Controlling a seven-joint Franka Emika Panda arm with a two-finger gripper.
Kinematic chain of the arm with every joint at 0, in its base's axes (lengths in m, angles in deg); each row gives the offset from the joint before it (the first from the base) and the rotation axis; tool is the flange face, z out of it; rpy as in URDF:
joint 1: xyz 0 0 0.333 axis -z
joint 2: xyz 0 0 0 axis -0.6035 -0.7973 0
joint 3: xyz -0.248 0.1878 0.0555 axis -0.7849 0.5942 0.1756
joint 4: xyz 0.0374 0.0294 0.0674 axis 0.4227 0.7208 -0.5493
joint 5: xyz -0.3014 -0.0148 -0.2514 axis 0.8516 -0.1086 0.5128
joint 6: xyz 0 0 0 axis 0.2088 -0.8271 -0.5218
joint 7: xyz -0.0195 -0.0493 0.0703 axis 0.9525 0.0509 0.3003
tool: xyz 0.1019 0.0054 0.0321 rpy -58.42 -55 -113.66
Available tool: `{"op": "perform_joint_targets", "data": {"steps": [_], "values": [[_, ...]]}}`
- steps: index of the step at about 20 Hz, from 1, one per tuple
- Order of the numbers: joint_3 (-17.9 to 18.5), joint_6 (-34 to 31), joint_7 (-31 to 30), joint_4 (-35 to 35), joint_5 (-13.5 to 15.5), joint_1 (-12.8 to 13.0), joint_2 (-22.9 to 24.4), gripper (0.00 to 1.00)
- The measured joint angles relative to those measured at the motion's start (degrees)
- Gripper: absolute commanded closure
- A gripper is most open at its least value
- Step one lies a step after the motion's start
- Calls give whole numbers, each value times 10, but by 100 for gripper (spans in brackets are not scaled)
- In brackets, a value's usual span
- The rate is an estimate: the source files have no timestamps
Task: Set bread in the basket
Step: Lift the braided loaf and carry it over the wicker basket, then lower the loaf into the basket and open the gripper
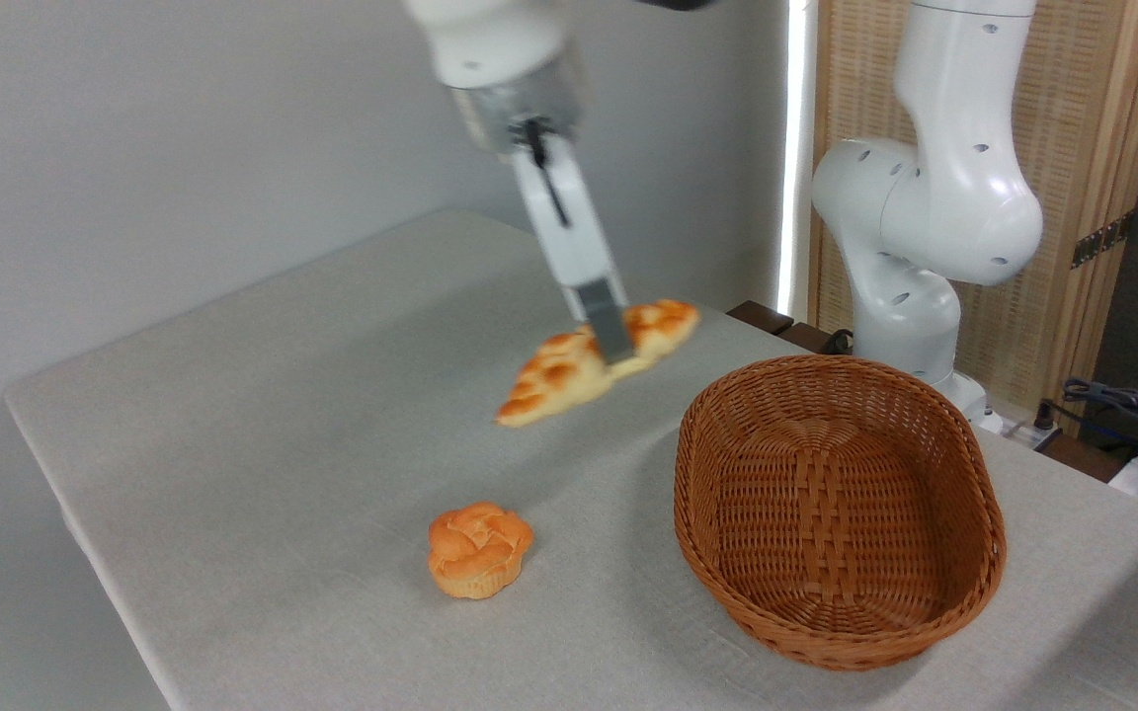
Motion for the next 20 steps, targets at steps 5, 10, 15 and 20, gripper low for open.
{"op": "perform_joint_targets", "data": {"steps": [5, 10, 15, 20], "values": [[122, -2, 132, 79, 0, 75, 68, 59], [155, -40, 245, 103, 0, 90, 75, 58], [226, -67, 332, 107, 0, 98, 75, 47], [241, -68, 341, 111, 0, 107, 75, 44]]}}
